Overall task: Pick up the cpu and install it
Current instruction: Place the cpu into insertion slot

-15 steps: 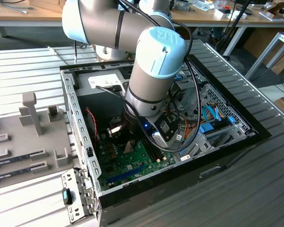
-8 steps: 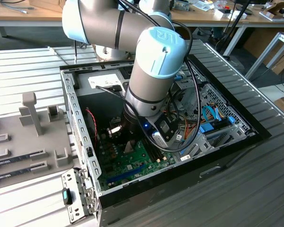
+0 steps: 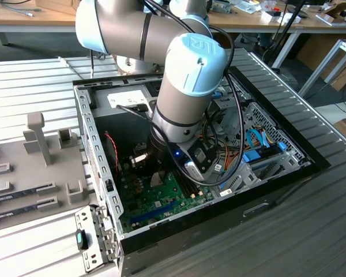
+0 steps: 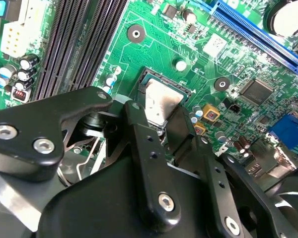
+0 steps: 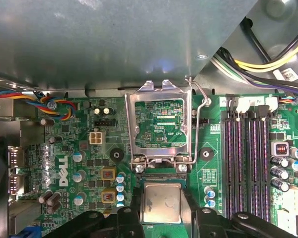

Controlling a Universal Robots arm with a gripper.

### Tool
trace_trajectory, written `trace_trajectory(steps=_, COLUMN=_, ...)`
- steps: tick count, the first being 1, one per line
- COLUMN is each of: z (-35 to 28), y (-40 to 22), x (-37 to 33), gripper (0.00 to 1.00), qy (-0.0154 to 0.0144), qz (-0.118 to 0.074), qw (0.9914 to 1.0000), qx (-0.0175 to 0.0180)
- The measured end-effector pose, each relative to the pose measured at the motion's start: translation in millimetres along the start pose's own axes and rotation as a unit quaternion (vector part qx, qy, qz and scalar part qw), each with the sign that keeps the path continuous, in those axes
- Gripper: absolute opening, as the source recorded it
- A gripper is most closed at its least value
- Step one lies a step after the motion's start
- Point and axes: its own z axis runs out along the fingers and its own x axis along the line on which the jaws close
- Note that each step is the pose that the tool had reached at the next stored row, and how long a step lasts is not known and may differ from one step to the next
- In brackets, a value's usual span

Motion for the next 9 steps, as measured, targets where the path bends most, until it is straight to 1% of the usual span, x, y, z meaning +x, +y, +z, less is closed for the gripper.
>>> trace_trajectory(steps=4, z=1.8, y=0.0, x=0.0, gripper=0.44, qy=-0.0001, qz=0.000, qw=1.00000, qx=-0.0002)
trace_trajectory(steps=9, z=1.8, y=0.0, x=0.0, gripper=0.44, qy=-0.0001, qz=0.000, qw=1.00000, qx=-0.0002)
